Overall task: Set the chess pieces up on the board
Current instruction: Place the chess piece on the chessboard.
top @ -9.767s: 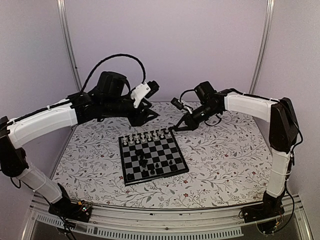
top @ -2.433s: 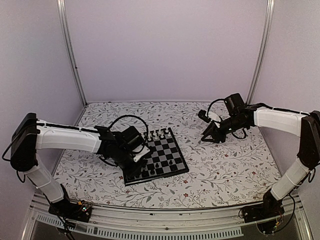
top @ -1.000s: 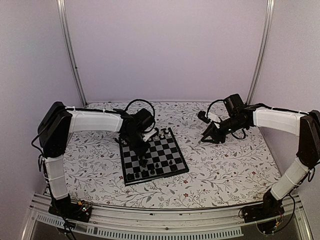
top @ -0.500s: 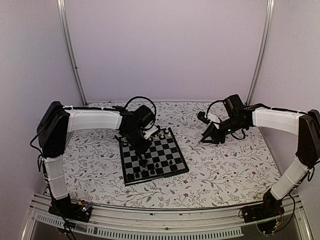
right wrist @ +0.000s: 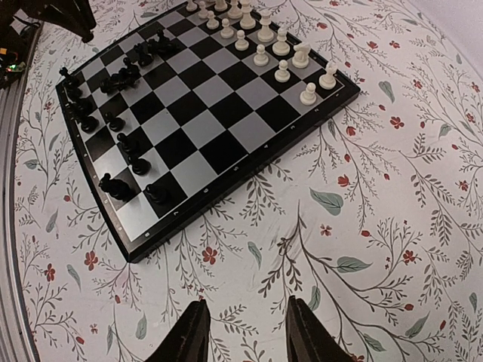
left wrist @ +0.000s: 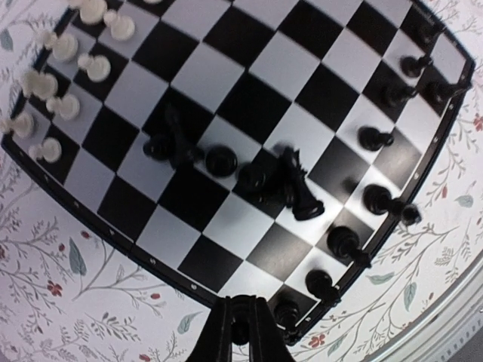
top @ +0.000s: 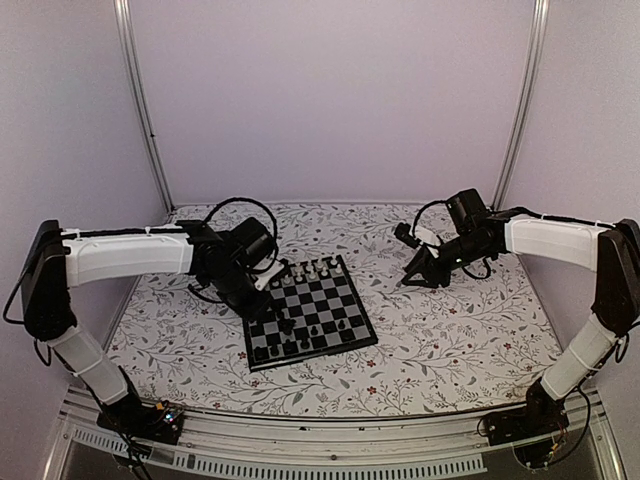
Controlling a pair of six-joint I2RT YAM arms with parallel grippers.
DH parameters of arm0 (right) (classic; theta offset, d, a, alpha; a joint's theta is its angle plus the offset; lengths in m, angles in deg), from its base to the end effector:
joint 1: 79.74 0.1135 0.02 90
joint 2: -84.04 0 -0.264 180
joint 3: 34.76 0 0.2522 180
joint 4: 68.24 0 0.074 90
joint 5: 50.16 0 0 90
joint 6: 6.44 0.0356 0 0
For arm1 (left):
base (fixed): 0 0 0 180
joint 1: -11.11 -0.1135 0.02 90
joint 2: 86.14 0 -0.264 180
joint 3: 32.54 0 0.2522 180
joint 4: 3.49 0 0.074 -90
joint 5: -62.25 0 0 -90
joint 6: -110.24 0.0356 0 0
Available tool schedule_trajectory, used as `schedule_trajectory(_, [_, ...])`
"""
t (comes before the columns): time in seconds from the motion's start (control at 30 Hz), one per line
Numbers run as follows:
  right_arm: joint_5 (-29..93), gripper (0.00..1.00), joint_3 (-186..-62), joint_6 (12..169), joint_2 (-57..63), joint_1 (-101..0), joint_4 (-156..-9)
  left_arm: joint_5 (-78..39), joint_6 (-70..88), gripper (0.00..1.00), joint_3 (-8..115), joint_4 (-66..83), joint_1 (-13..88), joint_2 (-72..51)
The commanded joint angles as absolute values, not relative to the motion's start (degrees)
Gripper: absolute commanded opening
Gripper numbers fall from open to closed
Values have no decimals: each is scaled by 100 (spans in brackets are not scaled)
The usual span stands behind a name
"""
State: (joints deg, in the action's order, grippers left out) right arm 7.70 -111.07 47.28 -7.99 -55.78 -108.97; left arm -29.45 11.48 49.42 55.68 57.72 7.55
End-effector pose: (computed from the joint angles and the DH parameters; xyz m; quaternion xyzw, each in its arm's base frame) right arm 0.2936 0.1512 0.2222 -0.5308 0.7557 0.2337 0.3042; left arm 0.2204 -0.2317 0.2221 0.3175 0.9335 -0.0641 0.1537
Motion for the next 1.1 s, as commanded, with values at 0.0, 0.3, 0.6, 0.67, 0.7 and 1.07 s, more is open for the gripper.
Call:
schedule_trajectory(0.0, [660, 36, -11109, 4681, -885, -5582, -10947, -2820, 548, 7, 4416, 5690, 5826, 390])
schedule_trajectory(0.3, [604, 36, -11122, 4707, -891, -5575, -10979, -2508, 388, 8, 3993, 5205, 5839, 473])
schedule_trajectory(0.6, [609, 36, -11124, 4708, -880, -5575, -10978, -2689, 422, 9, 3881, 4965, 5848, 712])
schedule_trajectory(0.67, [609, 36, -11126, 4708, -892, -5575, -10978, -2667, 424, 9, 3871, 4910, 5848, 756])
schedule_trajectory(0.7, [609, 36, -11122, 4708, -901, -5575, -10982, -2654, 424, 9, 3866, 4883, 5848, 779])
schedule_trajectory(1.07, [609, 36, -11131, 4699, -940, -5574, -10984, -2685, 490, 25, 3978, 5093, 5907, 889])
